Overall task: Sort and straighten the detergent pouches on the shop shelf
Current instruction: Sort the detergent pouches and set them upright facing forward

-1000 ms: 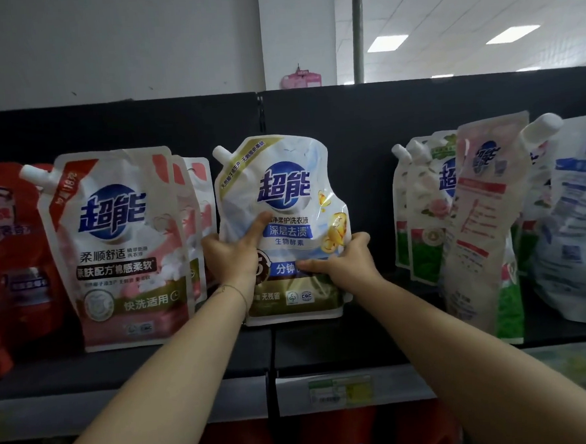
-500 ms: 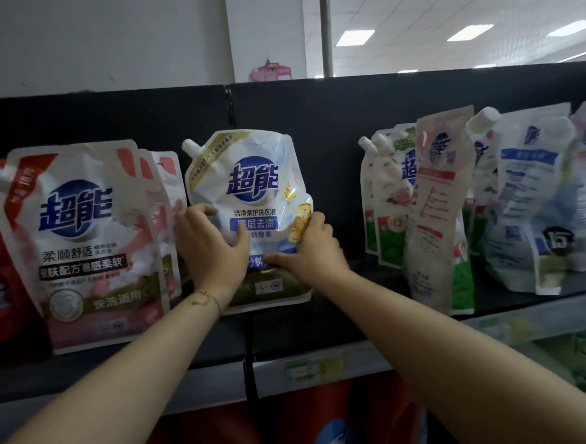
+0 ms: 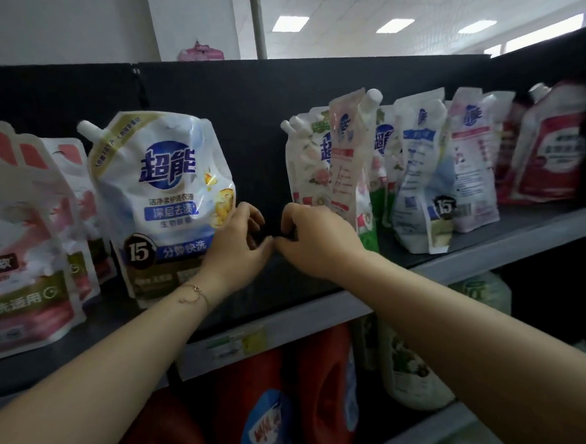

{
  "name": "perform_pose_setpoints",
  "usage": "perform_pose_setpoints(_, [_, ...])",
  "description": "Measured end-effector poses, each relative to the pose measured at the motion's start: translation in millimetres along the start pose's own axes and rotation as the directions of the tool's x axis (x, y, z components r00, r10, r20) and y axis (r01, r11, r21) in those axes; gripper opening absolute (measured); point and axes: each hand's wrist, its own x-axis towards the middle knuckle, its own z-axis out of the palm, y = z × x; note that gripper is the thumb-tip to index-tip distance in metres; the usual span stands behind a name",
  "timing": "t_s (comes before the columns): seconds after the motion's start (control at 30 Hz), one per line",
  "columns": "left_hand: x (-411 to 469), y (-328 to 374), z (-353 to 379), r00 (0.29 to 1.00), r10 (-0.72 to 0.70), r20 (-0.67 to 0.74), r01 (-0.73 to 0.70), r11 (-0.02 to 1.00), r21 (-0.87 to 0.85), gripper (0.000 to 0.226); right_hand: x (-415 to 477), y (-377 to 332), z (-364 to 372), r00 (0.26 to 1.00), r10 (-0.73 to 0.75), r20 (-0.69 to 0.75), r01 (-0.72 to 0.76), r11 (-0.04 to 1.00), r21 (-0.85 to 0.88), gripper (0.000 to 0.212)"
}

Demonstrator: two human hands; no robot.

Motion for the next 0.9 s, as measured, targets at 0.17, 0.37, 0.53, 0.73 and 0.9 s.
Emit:
perform_pose_setpoints(0.17, [-4.2, 37.8, 39.3, 0.947, 0.111, 0.3, -0.081, 0.99, -0.113, 0.042, -15.7, 28.4, -18.3, 0.994, -0.06, 0.093, 0.058, 0.998, 0.024, 0.008])
perform_pose_setpoints(0.37, [3.8, 81.7, 83.4, 0.974, 0.025, 0.225, -0.022, 1.0, -0.018, 0.018, -25.8, 69.4, -46.3, 0.98, -0.145, 0.136, 0.151, 0.988, -0.028, 0.014])
perform_pose_setpoints(0.53, [11.7, 84.4, 110.8, 0.964, -0.265, -0.025, 0.266, 0.962, 0.057, 0.024, -26.6, 99.0, -59.0, 0.988, -0.114, 0.1, 0.111, 0.993, 0.037, 0.026])
perform_pose_setpoints(0.73, [11.9, 99.4, 131.9, 0.918, -0.362, -0.161, 0.347, 0.931, -0.118, 0.061, -32.5, 127.5, -53.4, 0.995, -0.077, 0.058, 0.073, 0.995, 0.071, 0.019])
perform_pose_setpoints(0.9, [20.1, 93.4, 131.8, 0.894, -0.436, -0.106, 0.397, 0.879, -0.264, 0.06, -28.5, 143.3, -50.5, 0.997, -0.036, 0.07, 0.018, 0.969, 0.246, 0.051])
